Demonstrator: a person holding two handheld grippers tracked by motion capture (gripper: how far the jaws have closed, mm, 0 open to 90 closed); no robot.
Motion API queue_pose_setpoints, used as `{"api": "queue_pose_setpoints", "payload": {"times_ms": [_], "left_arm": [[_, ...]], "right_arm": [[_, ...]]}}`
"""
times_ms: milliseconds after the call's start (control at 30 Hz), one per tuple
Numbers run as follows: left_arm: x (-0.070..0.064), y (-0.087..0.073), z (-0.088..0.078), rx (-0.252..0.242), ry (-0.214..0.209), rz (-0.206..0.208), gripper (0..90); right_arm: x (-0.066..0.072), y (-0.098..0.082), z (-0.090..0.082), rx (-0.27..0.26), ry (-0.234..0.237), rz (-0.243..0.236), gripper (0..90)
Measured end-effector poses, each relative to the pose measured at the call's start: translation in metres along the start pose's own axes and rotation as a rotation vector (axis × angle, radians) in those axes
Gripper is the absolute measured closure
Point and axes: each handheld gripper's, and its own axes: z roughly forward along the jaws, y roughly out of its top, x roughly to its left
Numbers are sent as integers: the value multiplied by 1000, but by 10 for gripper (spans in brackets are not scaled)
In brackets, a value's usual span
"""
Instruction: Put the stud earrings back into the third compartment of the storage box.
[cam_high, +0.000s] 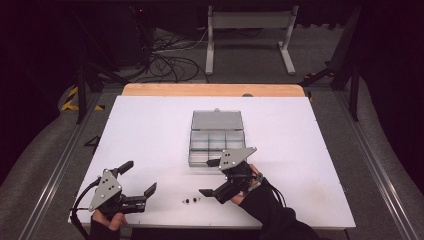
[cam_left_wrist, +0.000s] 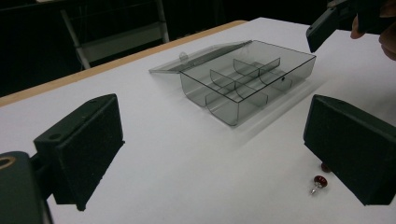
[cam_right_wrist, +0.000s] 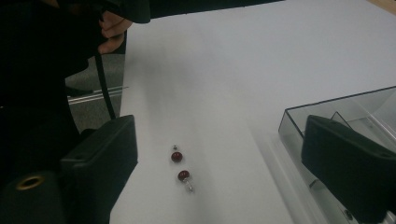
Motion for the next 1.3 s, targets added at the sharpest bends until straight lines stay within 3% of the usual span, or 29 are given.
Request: {"api": "queue_pose_setpoints", "payload": {"times_ms": [67,167,267,467,800,1300], "left_arm": [[0,0,0,2,1,2,53],[-1,0,1,3,3,2,52],[-1,0,1,4,3,0,53],[-1,0,1,4,2,0,52],[0,0,1,4,0,-1,53],[0,0,1,7,-2,-4,53]], "right_arm": [[2,0,0,13,-17,-17,232],[10,-1,5,48,-83,-83,343],[13,-1,9,75,-86,-100,394],[12,-3,27,152,-20,-61,467],[12,-8,49,250,38,-28,515],[17,-13,70,358,66,-74,579]]}}
